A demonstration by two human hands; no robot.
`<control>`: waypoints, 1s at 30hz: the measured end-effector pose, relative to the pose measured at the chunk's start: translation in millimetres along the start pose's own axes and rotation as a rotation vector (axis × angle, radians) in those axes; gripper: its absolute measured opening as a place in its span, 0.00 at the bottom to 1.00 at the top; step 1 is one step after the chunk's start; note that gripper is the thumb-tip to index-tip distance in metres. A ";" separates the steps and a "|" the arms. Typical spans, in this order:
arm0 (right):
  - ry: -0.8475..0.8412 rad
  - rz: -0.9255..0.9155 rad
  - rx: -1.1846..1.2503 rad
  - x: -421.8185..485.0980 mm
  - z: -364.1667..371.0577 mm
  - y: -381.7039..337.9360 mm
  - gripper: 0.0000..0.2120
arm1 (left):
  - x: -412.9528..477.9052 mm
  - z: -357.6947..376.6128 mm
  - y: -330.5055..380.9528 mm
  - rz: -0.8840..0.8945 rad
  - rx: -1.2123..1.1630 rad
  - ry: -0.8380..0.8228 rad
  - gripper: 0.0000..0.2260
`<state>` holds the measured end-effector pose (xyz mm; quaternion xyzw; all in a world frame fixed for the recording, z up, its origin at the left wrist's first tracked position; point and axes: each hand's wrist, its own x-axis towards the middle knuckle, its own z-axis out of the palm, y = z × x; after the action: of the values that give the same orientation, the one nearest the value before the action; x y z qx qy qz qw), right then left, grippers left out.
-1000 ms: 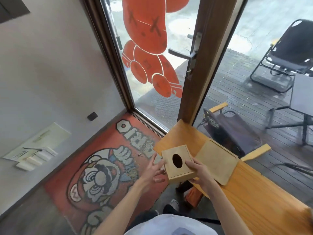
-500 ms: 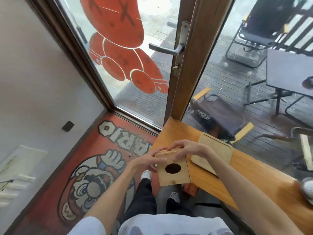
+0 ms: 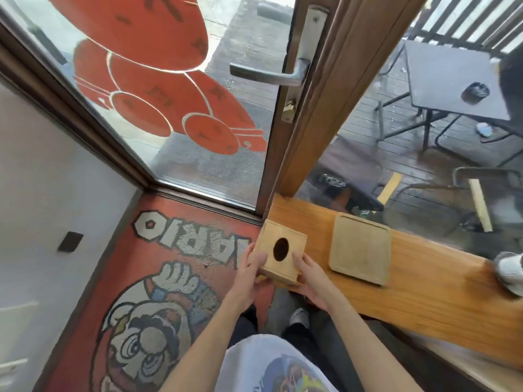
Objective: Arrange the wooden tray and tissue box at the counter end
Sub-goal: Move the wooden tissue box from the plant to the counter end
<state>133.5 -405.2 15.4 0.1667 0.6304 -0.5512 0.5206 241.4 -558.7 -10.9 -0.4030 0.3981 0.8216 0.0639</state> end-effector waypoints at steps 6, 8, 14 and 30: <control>0.061 -0.077 0.085 14.9 -4.1 22.3 0.32 | 24.3 -12.1 -4.7 -0.139 0.367 -0.158 0.48; 0.100 -0.084 0.072 20.7 -6.3 31.8 0.28 | 32.2 -13.2 -8.5 -0.157 0.446 -0.174 0.48; 0.189 -0.113 0.023 33.9 9.8 44.6 0.31 | 40.6 -8.4 -15.9 -0.114 0.451 -0.135 0.48; 0.254 -0.128 -0.010 54.1 30.8 50.3 0.32 | 56.8 -28.2 -11.7 -0.137 0.557 -0.154 0.28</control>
<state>165.8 -434.7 -51.7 0.1922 0.7033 -0.5545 0.4011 225.7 -583.0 -68.6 -0.3323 0.5739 0.7028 0.2575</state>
